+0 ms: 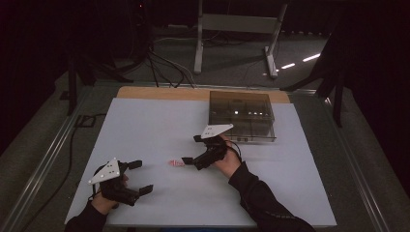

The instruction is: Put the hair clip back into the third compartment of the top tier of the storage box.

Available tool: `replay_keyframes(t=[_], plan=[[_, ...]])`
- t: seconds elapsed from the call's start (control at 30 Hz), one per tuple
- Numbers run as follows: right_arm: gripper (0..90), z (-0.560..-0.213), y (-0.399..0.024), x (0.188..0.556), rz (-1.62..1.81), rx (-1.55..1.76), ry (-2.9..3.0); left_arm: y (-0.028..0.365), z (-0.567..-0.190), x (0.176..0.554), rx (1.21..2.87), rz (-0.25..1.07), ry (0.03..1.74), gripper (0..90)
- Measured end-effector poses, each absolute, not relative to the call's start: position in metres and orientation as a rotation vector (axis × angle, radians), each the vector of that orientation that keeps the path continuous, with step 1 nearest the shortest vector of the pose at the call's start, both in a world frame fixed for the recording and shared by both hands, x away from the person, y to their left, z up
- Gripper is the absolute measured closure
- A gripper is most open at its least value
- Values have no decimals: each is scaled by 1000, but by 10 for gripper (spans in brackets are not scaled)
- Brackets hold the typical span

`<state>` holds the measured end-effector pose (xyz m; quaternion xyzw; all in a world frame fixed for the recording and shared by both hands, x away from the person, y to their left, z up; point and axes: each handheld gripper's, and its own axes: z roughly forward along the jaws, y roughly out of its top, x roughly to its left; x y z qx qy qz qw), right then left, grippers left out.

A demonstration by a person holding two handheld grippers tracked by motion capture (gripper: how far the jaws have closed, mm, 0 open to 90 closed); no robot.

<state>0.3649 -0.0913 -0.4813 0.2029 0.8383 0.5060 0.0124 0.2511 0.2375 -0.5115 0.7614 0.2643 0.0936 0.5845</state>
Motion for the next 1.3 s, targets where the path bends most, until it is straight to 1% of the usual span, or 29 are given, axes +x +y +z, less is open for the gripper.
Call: replay_keyframes(t=[0.27, 0.37, 0.4, 0.43, 0.47, 0.63, 0.7, 0.73, 0.8, 0.83, 0.9, 1.1, 1.17, 1.27, 1.3], plan=[[0, -487, -88, 367, 1555, 649, 2649, 237, -511, 251, 1776, 219, 611, 5], [7, -491, -82, 367, 1488, 677, 2678, 237, -511, 251, 1776, 218, 615, 4], [64, -492, -80, 368, 1477, 688, 2687, 237, -511, 251, 1779, 220, 613, 4], [88, -494, -79, 368, 1472, 704, 2682, 237, -511, 251, 1780, 220, 611, 4], [93, -495, -78, 368, 1467, 713, 2689, 237, -511, 251, 1776, 219, 612, 4], [214, -502, -72, 369, 1423, 703, 2726, 237, -511, 251, 1780, 219, 611, 4], [292, -504, -70, 370, 1411, 697, 2745, 237, -511, 251, 1779, 218, 613, 5], [310, -504, -68, 371, 1410, 701, 2749, 237, -511, 251, 1780, 218, 612, 4], [391, -505, -66, 372, 1402, 696, 2763, 236, -511, 251, 1782, 219, 609, 4], [403, -505, -65, 373, 1391, 681, 2767, 237, -511, 251, 1781, 219, 608, 5], [467, -506, -62, 373, 1372, 659, 2781, 237, -511, 251, 1779, 217, 613, 4], [499, -512, -47, 375, 1308, 633, 2813, 237, -512, 251, 1781, 216, 613, 4], [530, -516, -44, 375, 1283, 626, 2816, 237, -512, 251, 1783, 217, 610, 4], [538, -519, -40, 376, 1242, 612, 2826, 237, -512, 252, 1779, 214, 613, 5], [561, -521, -37, 377, 1207, 607, 2834, 237, -512, 251, 1781, 215, 614, 4]])
